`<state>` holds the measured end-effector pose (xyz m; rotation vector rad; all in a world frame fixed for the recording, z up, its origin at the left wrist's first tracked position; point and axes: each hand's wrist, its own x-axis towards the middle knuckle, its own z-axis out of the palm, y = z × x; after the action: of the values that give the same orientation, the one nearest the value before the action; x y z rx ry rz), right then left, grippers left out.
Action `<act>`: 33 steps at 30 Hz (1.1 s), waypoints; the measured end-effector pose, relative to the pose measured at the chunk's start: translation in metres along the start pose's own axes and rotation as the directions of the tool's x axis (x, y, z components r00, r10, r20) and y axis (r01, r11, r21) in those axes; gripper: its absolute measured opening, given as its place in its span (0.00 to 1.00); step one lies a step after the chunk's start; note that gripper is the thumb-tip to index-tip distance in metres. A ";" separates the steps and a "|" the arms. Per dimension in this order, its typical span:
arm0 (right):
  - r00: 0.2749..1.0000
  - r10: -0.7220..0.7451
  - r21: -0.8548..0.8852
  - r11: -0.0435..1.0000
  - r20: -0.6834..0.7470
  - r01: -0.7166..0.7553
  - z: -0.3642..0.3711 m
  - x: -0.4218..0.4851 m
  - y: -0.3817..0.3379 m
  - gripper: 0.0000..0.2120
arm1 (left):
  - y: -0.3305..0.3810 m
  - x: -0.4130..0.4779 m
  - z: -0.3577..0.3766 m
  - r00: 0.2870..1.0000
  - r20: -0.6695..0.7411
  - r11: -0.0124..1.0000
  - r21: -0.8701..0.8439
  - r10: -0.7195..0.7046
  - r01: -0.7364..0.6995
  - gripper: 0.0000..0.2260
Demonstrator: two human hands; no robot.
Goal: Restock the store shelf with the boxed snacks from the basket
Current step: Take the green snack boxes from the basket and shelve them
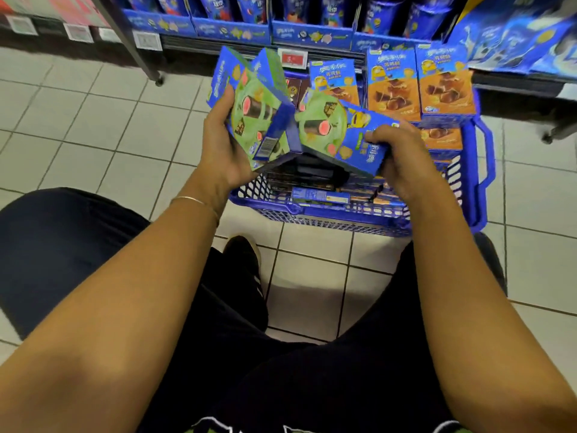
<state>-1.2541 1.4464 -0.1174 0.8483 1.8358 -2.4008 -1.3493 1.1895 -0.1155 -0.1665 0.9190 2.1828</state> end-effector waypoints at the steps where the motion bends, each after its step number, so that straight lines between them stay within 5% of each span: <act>1: 0.999 -0.022 0.068 0.997 -0.046 0.025 0.007 -0.002 0.002 0.08 | -0.003 -0.002 0.001 1.000 -0.016 1.000 -0.019 0.015 -0.015 0.32; 6: 0.964 -0.113 0.281 0.943 -0.241 0.181 0.031 -0.015 0.005 0.10 | -0.015 -0.008 0.010 0.990 -0.081 0.978 -0.166 0.115 -0.128 0.28; 9: 0.937 -0.215 0.301 0.906 -0.274 0.296 0.031 -0.018 -0.012 0.18 | -0.008 -0.003 0.020 0.970 -0.202 0.989 -0.032 0.138 -0.147 0.26; 12: 0.922 -0.384 0.154 0.909 -0.059 0.388 0.022 -0.023 -0.044 0.23 | 0.004 0.005 0.031 0.940 -0.302 0.972 0.215 0.159 -0.096 0.24; 14: 0.899 -0.417 0.020 0.908 0.138 0.418 0.019 -0.027 -0.065 0.18 | 0.010 0.009 0.035 0.924 -0.338 0.937 0.346 0.179 -0.054 0.22; 16: 0.880 -0.408 -0.090 0.894 0.245 0.439 0.026 -0.030 -0.079 0.15 | 0.014 0.009 0.037 0.938 -0.311 0.907 0.420 0.152 -0.008 0.20; 20: 0.875 -0.468 -0.368 0.797 0.128 0.480 0.062 -0.023 -0.076 0.19 | 0.014 0.002 0.045 0.985 -0.173 0.844 0.531 0.026 0.071 0.21; 25: 0.892 -0.443 -0.079 0.896 -0.089 0.437 0.090 -0.015 -0.071 0.15 | 0.011 -0.005 0.071 0.999 -0.047 0.841 0.541 0.011 0.016 0.26; 29: 0.875 -0.475 -0.133 0.877 -0.092 0.462 0.103 -0.009 -0.077 0.15 | 0.017 -0.009 0.089 0.998 0.024 0.825 0.565 -0.056 0.033 0.33; 33: 0.853 -0.517 -0.092 0.855 -0.078 0.510 0.105 -0.006 -0.084 0.13 | 0.025 -0.008 0.088 1.000 -0.019 0.808 0.590 0.023 -0.007 0.19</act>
<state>-1.3190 1.3774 -0.0219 0.5237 2.4331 -2.5891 -1.3467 1.2319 -0.0337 0.1187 1.5710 1.8036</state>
